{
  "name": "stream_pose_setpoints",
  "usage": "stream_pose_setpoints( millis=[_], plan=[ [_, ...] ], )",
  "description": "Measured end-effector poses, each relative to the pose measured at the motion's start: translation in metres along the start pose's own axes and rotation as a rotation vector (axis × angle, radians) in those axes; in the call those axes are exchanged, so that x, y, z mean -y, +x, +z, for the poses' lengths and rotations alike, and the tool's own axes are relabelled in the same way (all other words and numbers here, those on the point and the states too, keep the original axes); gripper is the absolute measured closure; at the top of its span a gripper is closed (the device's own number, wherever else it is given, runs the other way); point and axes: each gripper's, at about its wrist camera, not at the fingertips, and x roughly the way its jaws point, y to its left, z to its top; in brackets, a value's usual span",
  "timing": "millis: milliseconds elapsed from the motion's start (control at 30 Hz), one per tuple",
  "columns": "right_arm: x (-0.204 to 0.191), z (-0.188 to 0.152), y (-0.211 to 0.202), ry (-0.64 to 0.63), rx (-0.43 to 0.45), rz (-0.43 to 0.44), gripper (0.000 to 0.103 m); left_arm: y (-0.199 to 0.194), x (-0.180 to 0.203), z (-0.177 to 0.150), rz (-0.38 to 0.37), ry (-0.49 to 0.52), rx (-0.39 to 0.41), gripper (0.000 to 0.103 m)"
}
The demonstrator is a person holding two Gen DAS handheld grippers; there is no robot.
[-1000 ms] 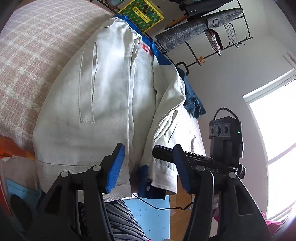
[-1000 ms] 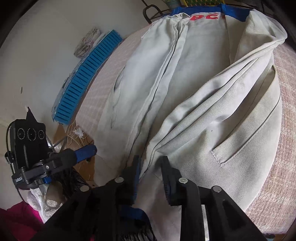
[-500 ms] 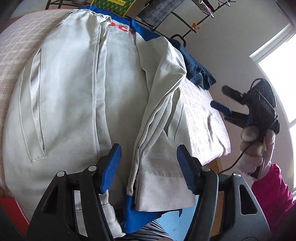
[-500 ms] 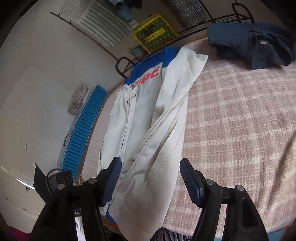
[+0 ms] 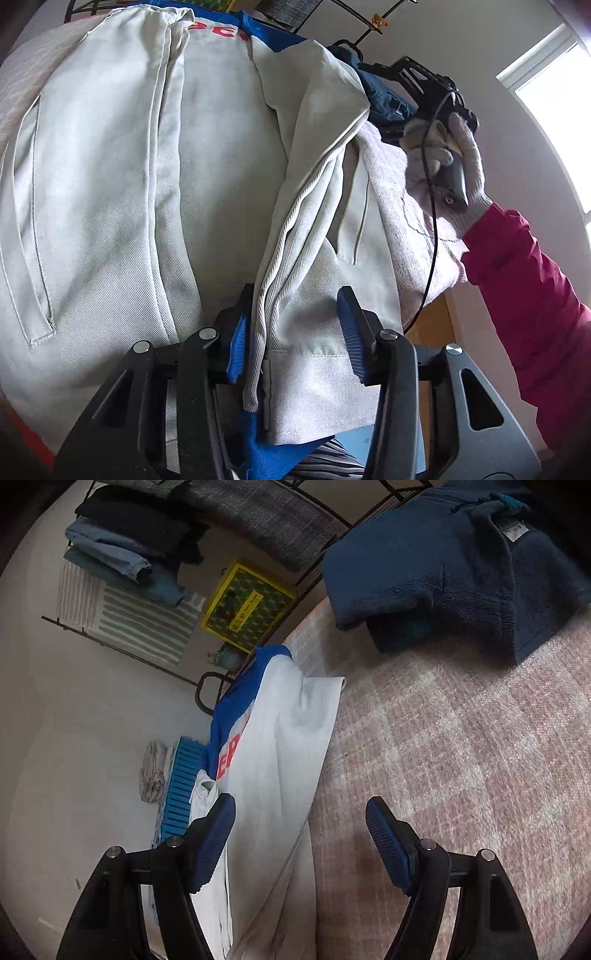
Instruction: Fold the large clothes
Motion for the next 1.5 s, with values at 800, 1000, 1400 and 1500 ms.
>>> stream_pose_setpoints(
  millis=[800,1000,1400,1500],
  plan=[
    [-0.201,0.019,0.126,-0.521,-0.099,-0.438,0.094,-0.013,-0.013,-0.023,-0.184,-0.126,-0.006,0.096],
    [-0.194,-0.009,0.212,-0.458,-0.284,-0.325,0.076,-0.011,-0.025,-0.026,-0.197,-0.144,-0.015,0.097],
    [-0.175,-0.03,0.104,-0.517,-0.2,-0.27,0.075,-0.014,-0.021,-0.027,-0.21,-0.144,-0.005,0.097],
    [-0.159,-0.058,0.111,-0.546,-0.256,-0.334,0.076,-0.013,-0.014,-0.031,-0.196,-0.131,0.002,0.097]
  ],
)
